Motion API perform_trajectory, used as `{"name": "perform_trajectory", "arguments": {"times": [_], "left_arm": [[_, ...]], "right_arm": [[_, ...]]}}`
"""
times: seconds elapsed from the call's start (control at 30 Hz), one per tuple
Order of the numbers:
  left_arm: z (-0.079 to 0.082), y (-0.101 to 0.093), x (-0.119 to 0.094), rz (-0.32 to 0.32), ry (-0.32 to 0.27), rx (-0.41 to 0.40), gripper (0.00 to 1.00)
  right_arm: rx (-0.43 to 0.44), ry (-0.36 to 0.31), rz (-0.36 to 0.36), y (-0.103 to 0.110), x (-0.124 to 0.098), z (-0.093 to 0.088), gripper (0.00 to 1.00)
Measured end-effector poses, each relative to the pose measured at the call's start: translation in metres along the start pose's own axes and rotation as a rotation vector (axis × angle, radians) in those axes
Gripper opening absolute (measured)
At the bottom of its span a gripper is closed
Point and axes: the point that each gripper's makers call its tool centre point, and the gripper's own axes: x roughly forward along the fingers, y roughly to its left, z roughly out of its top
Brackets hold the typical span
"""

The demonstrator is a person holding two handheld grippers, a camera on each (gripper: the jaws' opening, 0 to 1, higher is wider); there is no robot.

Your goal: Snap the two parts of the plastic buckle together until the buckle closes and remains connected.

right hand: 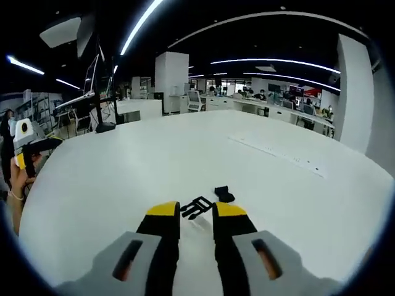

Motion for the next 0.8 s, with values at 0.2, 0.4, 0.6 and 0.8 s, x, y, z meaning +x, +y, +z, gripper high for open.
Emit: {"name": "perform_trajectory", "arguments": {"times": [0.2,0.4,0.6,0.8], "left_arm": [[-0.001,0.001,-0.001,0.001,-0.001,-0.009,0.83],[-0.002,-0.002,0.0,-0.005,0.002,-0.005,0.82],[-0.004,-0.002,0.001,-0.007,0.011,-0.008,0.82],[-0.006,-0.003,0.002,-0.01,0.012,-0.01,0.82]], "right_arm": [[-0.004,0.018,-0.12,-0.007,-0.02,-0.004,0.2],[0.042,0.022,-0.225,-0.018,-0.036,-0.007,0.2],[0.078,0.034,-0.316,-0.029,-0.048,-0.019,0.2],[0.103,0.056,-0.348,-0.038,-0.053,-0.03,0.2]]}}
